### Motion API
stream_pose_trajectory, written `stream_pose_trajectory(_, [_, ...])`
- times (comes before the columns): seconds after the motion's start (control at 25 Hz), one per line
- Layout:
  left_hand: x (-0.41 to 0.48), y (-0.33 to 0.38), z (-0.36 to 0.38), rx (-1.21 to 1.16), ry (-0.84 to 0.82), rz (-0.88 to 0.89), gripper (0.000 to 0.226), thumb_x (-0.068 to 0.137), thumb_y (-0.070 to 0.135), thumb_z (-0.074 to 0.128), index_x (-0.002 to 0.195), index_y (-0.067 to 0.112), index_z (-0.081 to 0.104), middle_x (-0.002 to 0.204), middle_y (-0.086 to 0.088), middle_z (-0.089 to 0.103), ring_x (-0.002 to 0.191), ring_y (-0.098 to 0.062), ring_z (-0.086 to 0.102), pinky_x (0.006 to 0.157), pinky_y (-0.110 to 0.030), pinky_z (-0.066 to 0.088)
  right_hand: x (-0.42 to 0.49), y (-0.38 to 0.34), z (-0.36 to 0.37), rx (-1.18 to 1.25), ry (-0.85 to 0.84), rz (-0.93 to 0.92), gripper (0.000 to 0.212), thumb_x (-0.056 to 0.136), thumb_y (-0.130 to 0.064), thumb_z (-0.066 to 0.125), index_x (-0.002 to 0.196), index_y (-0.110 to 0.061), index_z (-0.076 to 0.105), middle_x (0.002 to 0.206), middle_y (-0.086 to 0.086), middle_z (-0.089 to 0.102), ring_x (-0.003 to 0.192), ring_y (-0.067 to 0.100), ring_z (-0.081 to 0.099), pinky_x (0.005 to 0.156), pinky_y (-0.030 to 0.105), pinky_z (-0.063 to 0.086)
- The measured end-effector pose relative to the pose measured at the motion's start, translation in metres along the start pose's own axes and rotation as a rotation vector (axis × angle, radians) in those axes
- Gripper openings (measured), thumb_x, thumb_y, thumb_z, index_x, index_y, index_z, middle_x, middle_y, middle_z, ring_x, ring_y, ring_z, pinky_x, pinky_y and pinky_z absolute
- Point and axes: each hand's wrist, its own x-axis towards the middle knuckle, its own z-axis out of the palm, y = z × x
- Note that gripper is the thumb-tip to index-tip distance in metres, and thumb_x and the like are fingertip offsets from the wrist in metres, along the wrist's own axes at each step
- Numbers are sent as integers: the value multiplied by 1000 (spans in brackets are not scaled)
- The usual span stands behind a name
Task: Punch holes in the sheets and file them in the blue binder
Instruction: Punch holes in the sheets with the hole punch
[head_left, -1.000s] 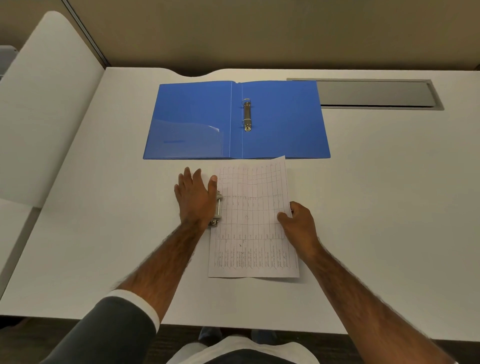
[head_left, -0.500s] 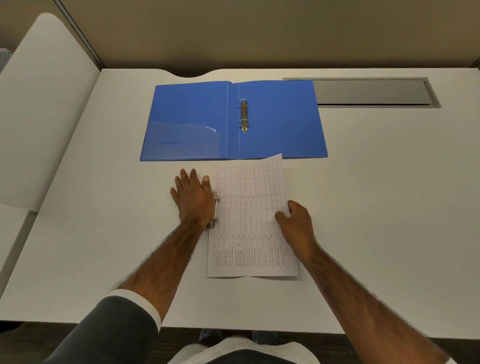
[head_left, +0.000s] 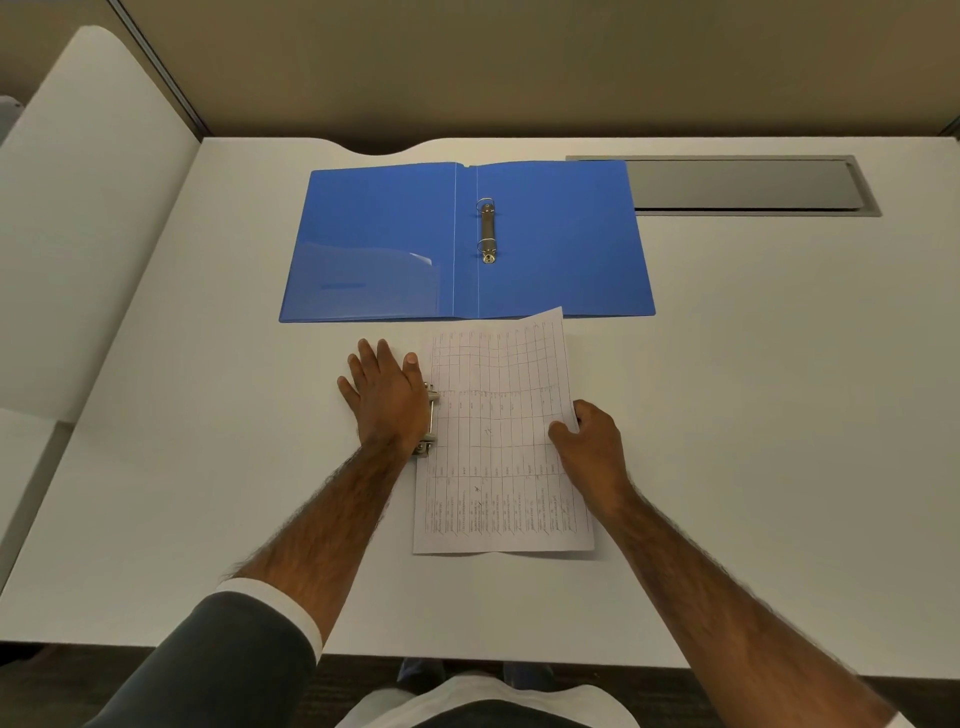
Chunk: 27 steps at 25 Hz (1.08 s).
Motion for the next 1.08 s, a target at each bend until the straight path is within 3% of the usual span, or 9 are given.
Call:
stream_pose_trajectory(0.2, [1,-1,1,18,-2,-13,62,103,46,15,156,14,9,165,-8,0,151,-30,-1,119,-49,-5,0,0,0,7,-4,3,22,96,-27,52,115,-17,56,123,-3,60,99,13,58,90,31,51])
stream_pose_trajectory(0.52, [1,0,2,4,-2,-28,62,103,46,16,156,14,10,165,-9,3,151,-31,0,119,-51,-3,0,-1,-1,-15,-6,-5,12,96,-29,52,105,-22,53,113,-8,58,94,13,59,84,28,52])
stream_pose_trajectory(0.84, [2,0,2,21,-3,-32,62,103,46,16,156,13,10,165,-9,3,151,-31,1,119,-50,-4,0,-1,1,12,0,-8,18,96,-28,52,110,-18,56,122,-3,62,98,16,62,89,33,55])
stream_pose_trajectory(1.08, [3,-1,3,15,-11,-36,63,103,46,15,156,13,8,165,-8,1,151,-30,-1,119,-51,-5,2,-2,0,5,-20,-13,17,96,-29,52,109,-19,56,119,-5,62,97,14,62,84,28,54])
